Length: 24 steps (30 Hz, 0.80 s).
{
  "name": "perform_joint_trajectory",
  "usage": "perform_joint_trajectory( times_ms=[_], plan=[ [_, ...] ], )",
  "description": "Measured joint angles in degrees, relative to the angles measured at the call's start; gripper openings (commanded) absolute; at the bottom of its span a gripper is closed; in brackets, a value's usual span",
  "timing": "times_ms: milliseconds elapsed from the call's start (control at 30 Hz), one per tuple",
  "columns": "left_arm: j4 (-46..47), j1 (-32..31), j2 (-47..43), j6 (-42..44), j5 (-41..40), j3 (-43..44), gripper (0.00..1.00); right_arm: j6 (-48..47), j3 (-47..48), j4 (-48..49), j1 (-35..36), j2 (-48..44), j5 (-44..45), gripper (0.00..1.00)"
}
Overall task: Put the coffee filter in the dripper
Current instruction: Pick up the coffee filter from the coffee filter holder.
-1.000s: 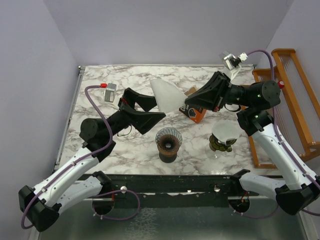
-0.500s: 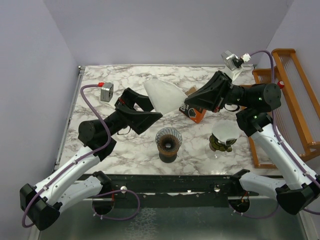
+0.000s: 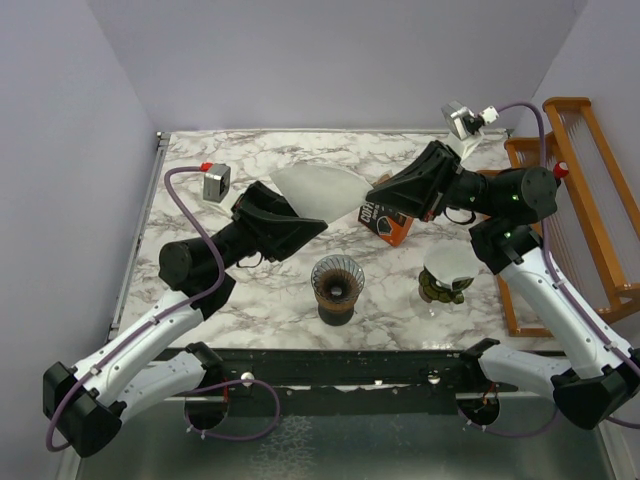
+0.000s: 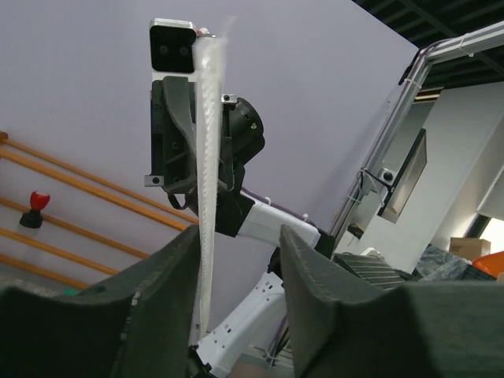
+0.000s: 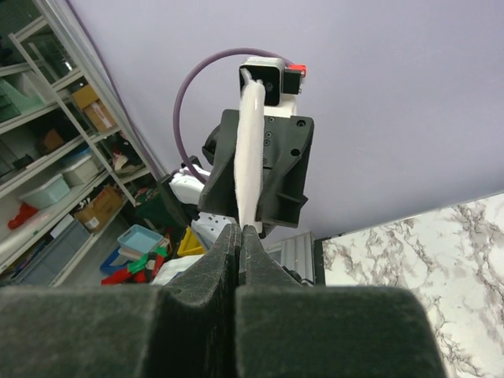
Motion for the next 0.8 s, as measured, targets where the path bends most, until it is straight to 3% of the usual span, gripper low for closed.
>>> perform_joint_trajectory(
  times_ms=[100, 200, 233, 400, 633, 800],
  plan=[
    [0.26, 0.0, 0.42, -0.15, 0.24, 0.0, 0.26, -0.02, 0.0, 0.0, 0.0, -0.02, 0.2, 0.01],
    [0.28, 0.0, 0.94, -0.24, 0.76, 0.0, 0.02, -0.15, 0.0, -0.02, 0.0, -0.13, 0.37, 0.01],
    [0.26, 0.0, 1.18, -0.39, 0.96, 0.0, 0.0, -0.24, 0.0, -0.02, 0.0, -0.2, 0.37, 0.01],
    [0.26, 0.0, 1.75, -0.55, 1.22, 0.0, 0.0, -0.96, 0.0, -0.2, 0.0, -0.7, 0.37, 0.01],
    [0.15, 0.0, 2.4, -0.42, 1.22, 0.0, 0.0, -3.78, 0.0, -3.28, 0.02, -2.27, 0.37, 0.19],
    [-1.81, 0.04, 2.36, 1.68, 1.22, 0.0, 0.0, -7.82, 0.0, -8.31, 0.02, -3.89, 0.87, 0.41]
  ],
)
